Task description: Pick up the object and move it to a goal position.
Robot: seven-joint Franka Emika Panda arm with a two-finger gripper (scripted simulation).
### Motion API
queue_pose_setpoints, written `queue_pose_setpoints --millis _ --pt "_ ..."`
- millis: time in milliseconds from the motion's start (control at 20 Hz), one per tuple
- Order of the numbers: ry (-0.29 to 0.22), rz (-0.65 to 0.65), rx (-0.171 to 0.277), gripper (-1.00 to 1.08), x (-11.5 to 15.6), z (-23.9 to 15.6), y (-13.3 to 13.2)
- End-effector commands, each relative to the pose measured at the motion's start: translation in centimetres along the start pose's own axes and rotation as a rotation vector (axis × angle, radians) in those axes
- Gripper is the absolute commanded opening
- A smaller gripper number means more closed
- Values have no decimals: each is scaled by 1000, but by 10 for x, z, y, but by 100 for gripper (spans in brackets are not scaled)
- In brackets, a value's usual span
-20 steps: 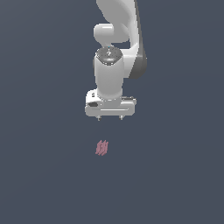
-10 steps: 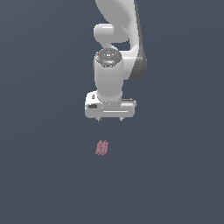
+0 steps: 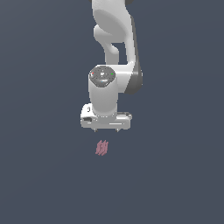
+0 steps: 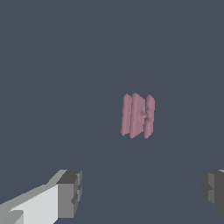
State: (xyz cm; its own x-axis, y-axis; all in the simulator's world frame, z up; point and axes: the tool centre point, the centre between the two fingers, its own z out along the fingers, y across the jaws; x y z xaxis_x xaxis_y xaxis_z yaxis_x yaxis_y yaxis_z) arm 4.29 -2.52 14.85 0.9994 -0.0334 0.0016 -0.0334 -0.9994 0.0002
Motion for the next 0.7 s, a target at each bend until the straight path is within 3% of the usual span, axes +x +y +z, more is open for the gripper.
queue_pose_setpoints --millis 0,650 --pt "-1 21 0 100 11 13 6" --pt "-2 77 0 100 40 52 23"
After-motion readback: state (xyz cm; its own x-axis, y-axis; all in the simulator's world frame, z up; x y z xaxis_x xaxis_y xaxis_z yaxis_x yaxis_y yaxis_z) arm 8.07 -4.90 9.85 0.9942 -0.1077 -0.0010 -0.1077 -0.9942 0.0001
